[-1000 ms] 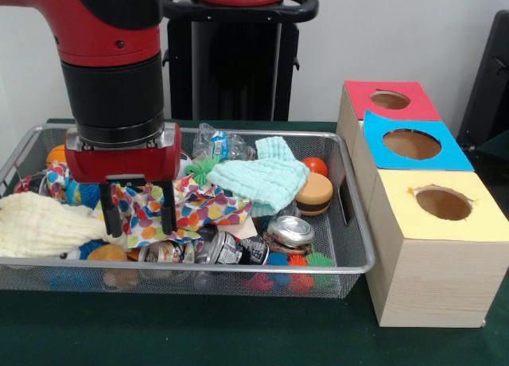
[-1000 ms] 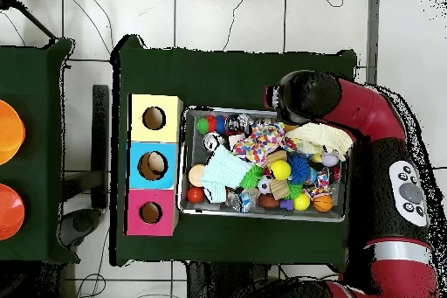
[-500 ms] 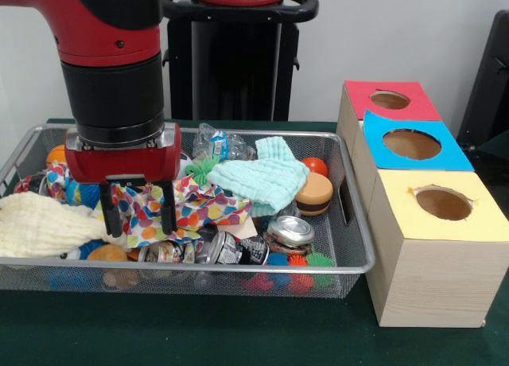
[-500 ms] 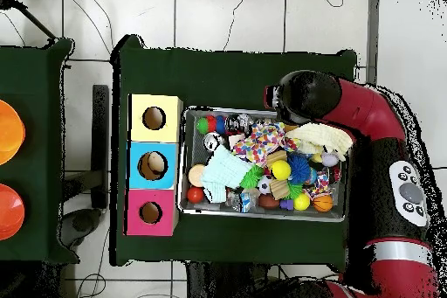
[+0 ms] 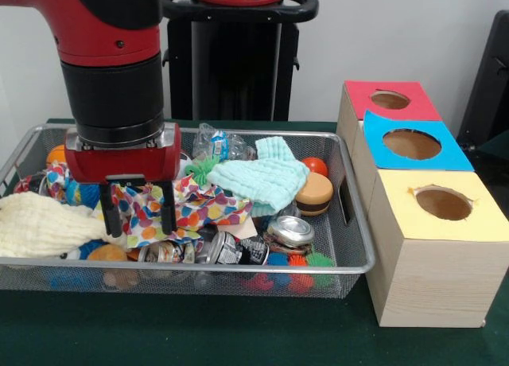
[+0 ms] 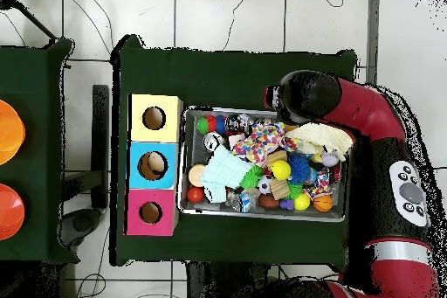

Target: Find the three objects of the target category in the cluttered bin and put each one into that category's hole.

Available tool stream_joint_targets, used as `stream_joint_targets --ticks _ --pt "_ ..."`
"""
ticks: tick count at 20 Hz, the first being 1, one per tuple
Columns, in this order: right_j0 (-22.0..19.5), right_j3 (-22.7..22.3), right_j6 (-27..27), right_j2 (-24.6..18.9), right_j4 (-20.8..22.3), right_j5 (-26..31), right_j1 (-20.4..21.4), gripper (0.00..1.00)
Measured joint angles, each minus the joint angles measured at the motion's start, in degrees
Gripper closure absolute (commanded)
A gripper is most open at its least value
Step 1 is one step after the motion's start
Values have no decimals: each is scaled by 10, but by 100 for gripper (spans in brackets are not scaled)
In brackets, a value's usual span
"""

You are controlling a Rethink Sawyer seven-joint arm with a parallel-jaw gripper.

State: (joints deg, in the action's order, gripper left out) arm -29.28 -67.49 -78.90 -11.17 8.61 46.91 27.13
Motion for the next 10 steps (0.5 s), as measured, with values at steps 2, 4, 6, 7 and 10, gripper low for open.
stream_joint_targets --ticks 2,4,6,7,10 --pt "0 0 0 0 0 0 1 0" --pt "-2 0 0 0 0 1 2 0" --pt "-6 0 0 0 0 1 3 0" --pt "-8 0 0 0 0 1 3 0" --pt "-16 0 0 0 -1 3 4 0"
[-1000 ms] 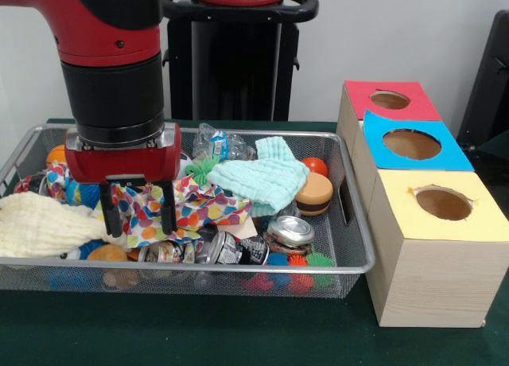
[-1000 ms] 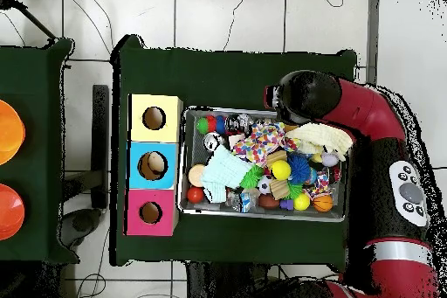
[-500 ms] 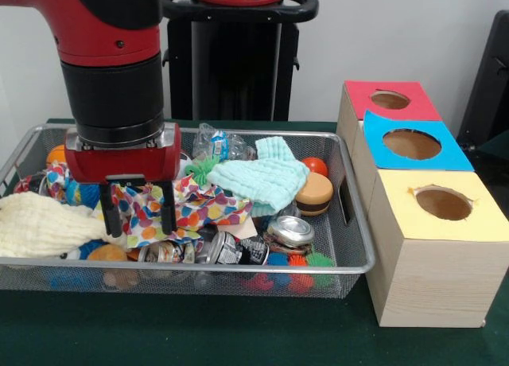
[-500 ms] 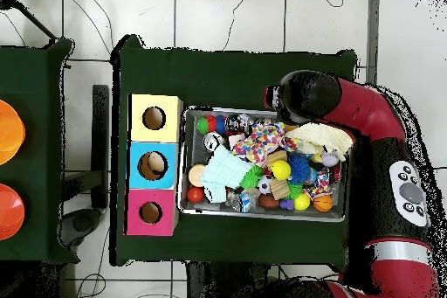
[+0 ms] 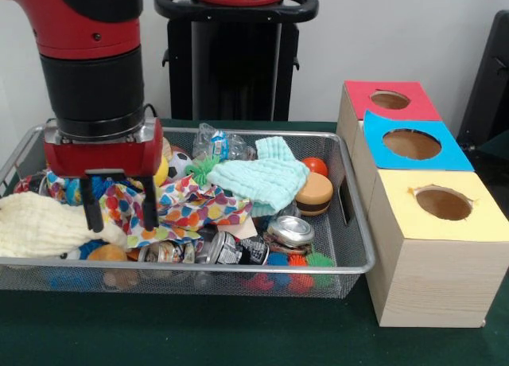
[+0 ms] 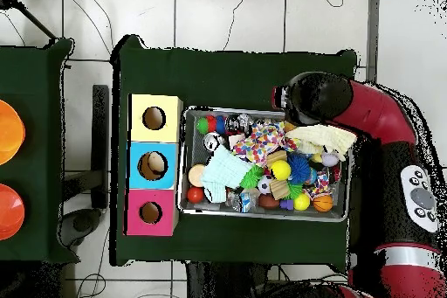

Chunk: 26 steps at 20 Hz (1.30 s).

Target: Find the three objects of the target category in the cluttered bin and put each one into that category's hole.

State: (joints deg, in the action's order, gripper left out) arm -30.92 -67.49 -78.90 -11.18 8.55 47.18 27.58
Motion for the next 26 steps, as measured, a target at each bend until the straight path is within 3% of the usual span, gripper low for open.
stream_joint_targets --ticks 12,26 --pt "-41 3 0 0 0 22 1 0" --pt "-40 3 0 0 0 22 1 0"
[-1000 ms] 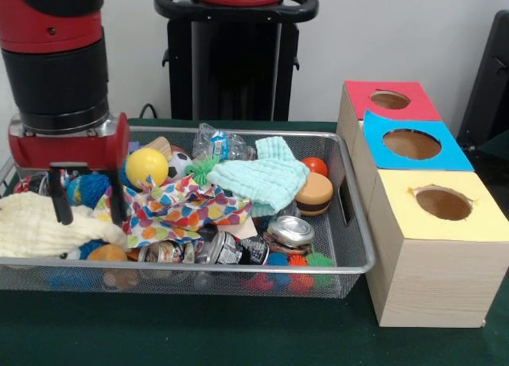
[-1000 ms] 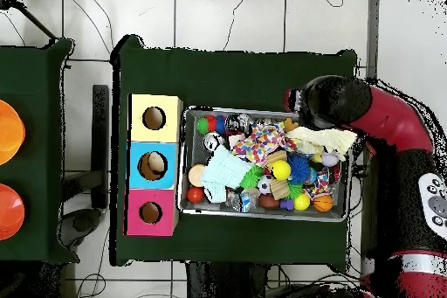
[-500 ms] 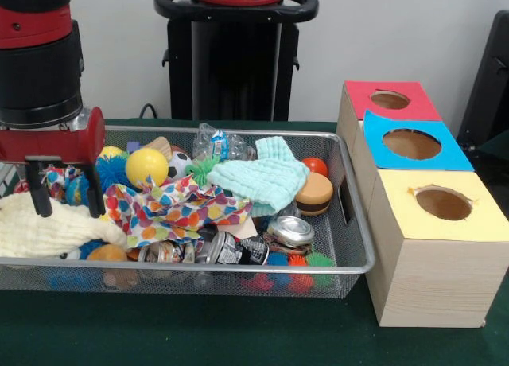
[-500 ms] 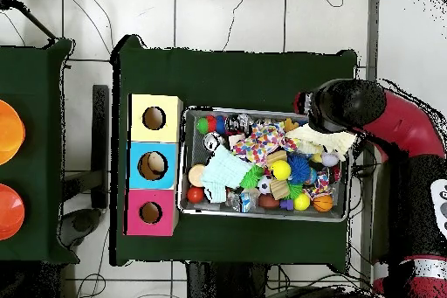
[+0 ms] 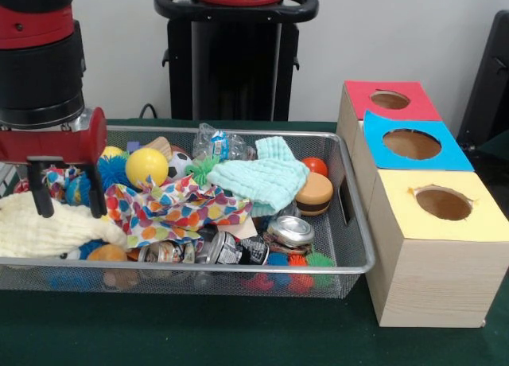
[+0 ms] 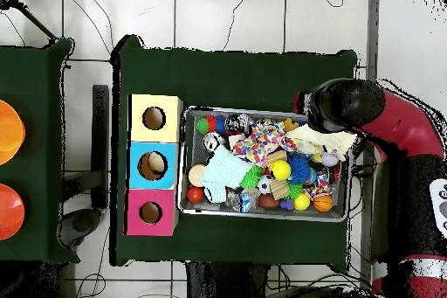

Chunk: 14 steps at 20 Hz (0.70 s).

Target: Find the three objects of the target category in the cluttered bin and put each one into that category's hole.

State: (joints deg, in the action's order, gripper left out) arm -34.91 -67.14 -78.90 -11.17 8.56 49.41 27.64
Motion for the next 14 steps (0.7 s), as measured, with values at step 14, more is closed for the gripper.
stream_joint_targets --ticks 14 --pt "6 0 0 0 0 0 -1 0"
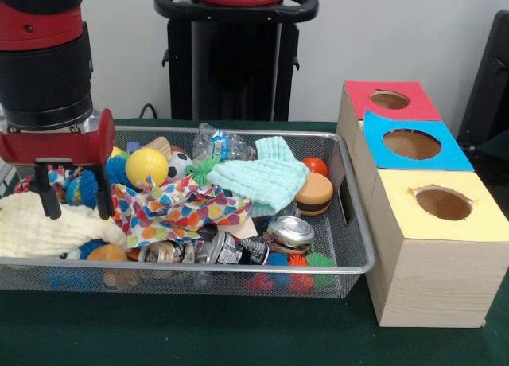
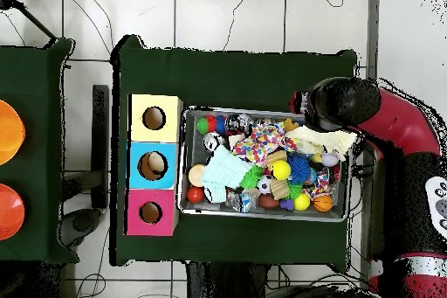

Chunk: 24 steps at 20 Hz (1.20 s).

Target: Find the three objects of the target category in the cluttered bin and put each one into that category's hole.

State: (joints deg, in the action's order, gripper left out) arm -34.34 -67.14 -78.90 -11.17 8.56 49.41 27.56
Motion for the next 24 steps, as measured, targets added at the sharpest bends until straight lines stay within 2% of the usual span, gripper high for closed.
stream_joint_targets --ticks 17,24 --pt "0 0 0 0 0 0 -17 0" --pt "0 0 0 0 2 -3 -44 0"
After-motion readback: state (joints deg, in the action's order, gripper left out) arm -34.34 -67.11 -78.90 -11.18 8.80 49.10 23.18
